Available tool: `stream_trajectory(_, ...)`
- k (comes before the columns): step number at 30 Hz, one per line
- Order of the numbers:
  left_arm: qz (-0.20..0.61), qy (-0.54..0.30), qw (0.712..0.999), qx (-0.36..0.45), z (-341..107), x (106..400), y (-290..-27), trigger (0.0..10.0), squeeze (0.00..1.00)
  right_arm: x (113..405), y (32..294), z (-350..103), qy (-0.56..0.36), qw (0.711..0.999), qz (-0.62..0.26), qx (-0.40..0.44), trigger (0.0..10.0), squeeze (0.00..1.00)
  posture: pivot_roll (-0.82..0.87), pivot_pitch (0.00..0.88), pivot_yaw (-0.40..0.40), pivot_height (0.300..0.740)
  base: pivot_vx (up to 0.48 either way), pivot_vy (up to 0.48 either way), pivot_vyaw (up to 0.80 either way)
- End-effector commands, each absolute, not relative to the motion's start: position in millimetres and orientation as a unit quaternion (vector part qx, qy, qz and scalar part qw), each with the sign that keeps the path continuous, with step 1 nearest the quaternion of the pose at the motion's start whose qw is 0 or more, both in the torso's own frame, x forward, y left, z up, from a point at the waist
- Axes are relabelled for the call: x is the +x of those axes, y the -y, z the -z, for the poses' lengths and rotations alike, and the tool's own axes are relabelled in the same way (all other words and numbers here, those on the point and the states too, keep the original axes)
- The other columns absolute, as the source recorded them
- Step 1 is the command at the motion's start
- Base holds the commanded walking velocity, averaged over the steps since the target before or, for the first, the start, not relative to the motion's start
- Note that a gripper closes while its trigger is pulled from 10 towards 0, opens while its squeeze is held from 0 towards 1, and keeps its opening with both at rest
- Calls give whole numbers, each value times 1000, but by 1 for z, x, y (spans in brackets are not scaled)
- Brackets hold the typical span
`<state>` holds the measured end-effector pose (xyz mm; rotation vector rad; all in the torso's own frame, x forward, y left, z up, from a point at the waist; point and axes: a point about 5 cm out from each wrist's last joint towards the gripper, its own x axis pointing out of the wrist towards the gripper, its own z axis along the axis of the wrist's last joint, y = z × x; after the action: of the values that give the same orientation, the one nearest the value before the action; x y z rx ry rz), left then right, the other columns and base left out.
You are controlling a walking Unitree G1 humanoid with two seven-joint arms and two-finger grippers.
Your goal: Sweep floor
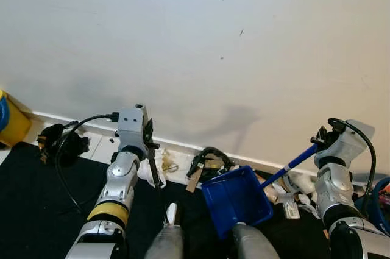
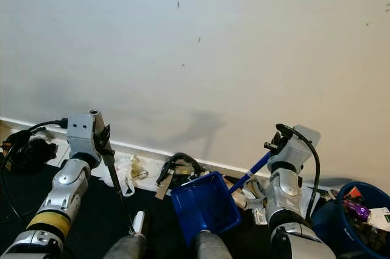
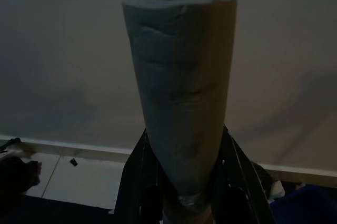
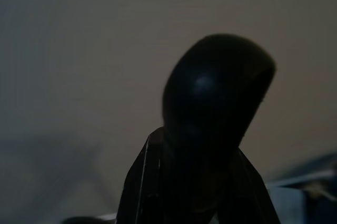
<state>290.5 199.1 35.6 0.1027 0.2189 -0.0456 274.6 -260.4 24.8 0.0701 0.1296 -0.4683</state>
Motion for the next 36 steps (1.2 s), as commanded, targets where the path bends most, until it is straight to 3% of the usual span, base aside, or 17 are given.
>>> stream_trajectory(1,21,-62,994,91,-56,298,-210,10000,0,265,284,-30,-61,956,286,-25,10000,0,101,30,-24,740,0,0,0)
stream_trajectory(16,59,22,989,134,-105,302,-245,10000,0,264,320,-70,37,928,356,-104,10000,0,101,44,-14,740,0,0,0)
stream_trajectory(22,58,55,984,157,-121,302,-251,10000,0,274,312,-74,49,933,345,-92,10000,0,115,60,-1,740,0,0,0)
stream_trajectory(29,-7,162,982,97,-179,305,-273,10000,0,296,295,-82,49,947,304,-96,10000,0,149,126,-7,740,0,0,0)
stream_trajectory(36,-2,136,983,125,-172,305,-280,10000,0,309,284,-87,40,955,258,-140,10000,0,169,193,-30,740,0,0,0)
